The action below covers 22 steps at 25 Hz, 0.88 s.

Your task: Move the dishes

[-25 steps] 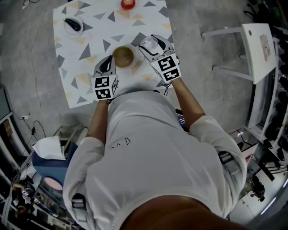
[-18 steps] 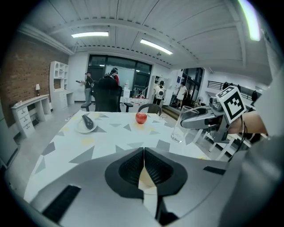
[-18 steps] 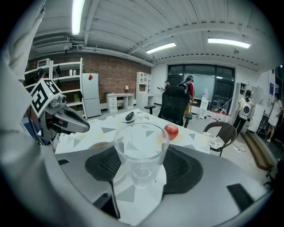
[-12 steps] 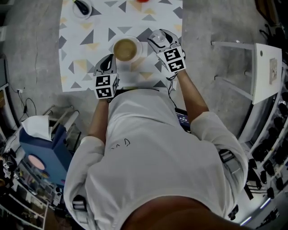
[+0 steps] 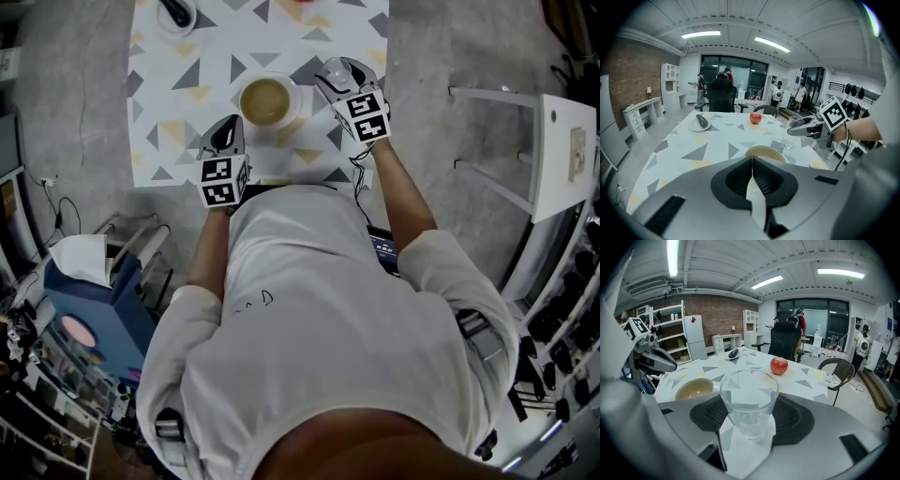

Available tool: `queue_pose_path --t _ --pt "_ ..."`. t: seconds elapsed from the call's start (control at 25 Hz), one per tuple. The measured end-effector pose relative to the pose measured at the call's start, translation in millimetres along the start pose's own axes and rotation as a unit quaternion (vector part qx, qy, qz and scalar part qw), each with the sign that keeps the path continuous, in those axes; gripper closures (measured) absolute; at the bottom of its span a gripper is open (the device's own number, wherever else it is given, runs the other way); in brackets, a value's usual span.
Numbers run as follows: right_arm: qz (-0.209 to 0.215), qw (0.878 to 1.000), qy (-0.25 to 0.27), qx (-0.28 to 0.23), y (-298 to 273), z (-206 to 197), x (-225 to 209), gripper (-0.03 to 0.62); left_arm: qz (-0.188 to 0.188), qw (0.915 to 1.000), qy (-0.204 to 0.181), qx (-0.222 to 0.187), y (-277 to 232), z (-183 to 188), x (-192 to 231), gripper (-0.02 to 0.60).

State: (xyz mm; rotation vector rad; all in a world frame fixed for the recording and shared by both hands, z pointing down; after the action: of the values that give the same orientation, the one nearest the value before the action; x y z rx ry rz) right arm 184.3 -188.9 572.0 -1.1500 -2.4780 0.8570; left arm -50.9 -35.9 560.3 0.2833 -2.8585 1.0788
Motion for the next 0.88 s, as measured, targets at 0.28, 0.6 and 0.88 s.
queue_pose_path --t 0.28,0.6,0.88 --pt "0.0 1.0 -0.016 0.004 -5 -12 8 0.319 -0.011 0.9999 -0.007 0.003 -1 0 -3 0.56" --pt "-0.015 0.999 -0.033 0.0 -1 -12 15 0.311 -0.03 0.9994 -0.015 0.005 0 3 2 0.56" --pt "-0.031 0.994 -0.104 -0.011 23 -24 27 0.247 -0.063 0.9973 -0.037 0.002 -4 10 9 0.56"
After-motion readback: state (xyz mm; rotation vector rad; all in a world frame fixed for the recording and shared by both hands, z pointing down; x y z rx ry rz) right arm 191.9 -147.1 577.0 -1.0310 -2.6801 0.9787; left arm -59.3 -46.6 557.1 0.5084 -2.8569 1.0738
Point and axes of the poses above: the fingertips, and each gripper's own axes: y backward along the fingers, x to its left, z out of its top, the point moved 8 cm from there along y, backward along the fingers, and after that the axes turned 1 degree about -x, right-handed, at the moved point
